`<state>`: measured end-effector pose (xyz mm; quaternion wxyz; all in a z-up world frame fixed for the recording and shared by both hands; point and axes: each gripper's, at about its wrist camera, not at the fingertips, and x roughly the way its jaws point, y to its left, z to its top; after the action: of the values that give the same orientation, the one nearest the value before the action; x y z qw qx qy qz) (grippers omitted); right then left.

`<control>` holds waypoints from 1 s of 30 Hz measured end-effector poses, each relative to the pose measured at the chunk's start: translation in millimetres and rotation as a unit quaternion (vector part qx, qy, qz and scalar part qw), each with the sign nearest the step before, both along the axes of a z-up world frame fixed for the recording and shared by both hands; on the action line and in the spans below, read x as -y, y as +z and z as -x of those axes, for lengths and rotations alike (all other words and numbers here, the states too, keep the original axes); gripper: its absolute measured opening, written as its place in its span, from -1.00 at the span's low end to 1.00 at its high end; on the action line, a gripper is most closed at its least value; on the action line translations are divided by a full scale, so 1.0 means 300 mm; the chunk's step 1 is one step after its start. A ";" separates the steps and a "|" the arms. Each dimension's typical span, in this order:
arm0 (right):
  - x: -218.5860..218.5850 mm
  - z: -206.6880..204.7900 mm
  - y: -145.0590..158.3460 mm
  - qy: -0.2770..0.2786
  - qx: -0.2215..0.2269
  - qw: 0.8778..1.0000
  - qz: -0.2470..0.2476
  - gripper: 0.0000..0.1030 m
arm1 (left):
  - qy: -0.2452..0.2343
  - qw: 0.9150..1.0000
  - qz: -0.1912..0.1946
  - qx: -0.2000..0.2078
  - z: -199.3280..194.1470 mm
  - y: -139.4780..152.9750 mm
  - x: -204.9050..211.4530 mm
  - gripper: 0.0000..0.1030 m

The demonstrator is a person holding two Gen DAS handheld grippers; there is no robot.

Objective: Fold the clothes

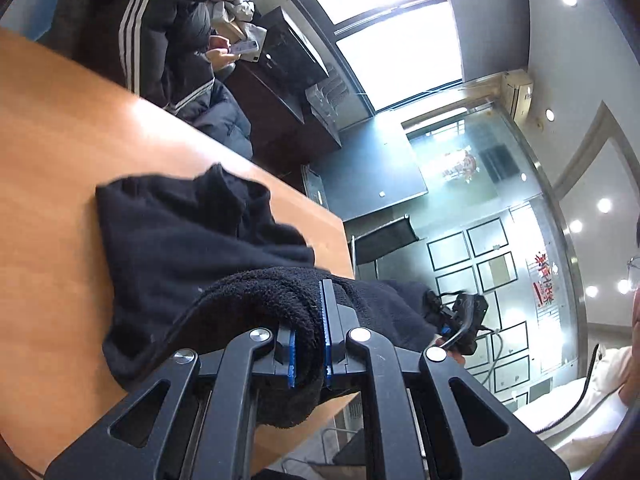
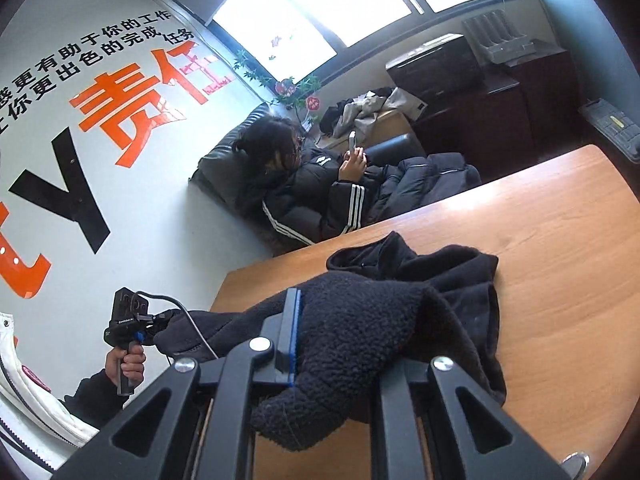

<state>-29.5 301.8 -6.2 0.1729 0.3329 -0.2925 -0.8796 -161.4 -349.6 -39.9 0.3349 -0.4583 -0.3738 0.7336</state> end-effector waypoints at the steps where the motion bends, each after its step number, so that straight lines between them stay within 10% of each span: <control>1: -0.010 0.040 -0.014 -0.004 0.004 1.000 0.000 -0.76 | 0.002 1.000 -0.005 0.005 0.050 -0.017 0.000 -0.84; 9: -0.061 0.263 -0.214 -0.010 0.044 0.999 0.003 -0.76 | 0.021 0.997 -0.025 0.075 0.302 -0.252 -0.039 -0.84; 18: -0.101 0.341 -0.368 0.007 0.085 0.996 0.015 -0.76 | 0.045 0.992 -0.033 0.111 0.304 -0.370 -0.046 -0.84; 25: -0.088 0.100 -0.276 0.037 0.129 0.990 0.040 -0.76 | 0.020 0.995 -0.034 0.090 0.029 -0.186 -0.040 -0.84; 30: -0.049 -0.131 -0.220 0.061 0.188 0.980 0.039 -0.76 | 0.027 0.988 -0.025 0.150 -0.349 -0.167 -0.079 -0.84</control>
<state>9.7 316.5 -72.3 0.1814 0.5023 -0.3327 -0.7772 -56.6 -325.9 -90.0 0.2667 -0.5442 -0.4505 0.6555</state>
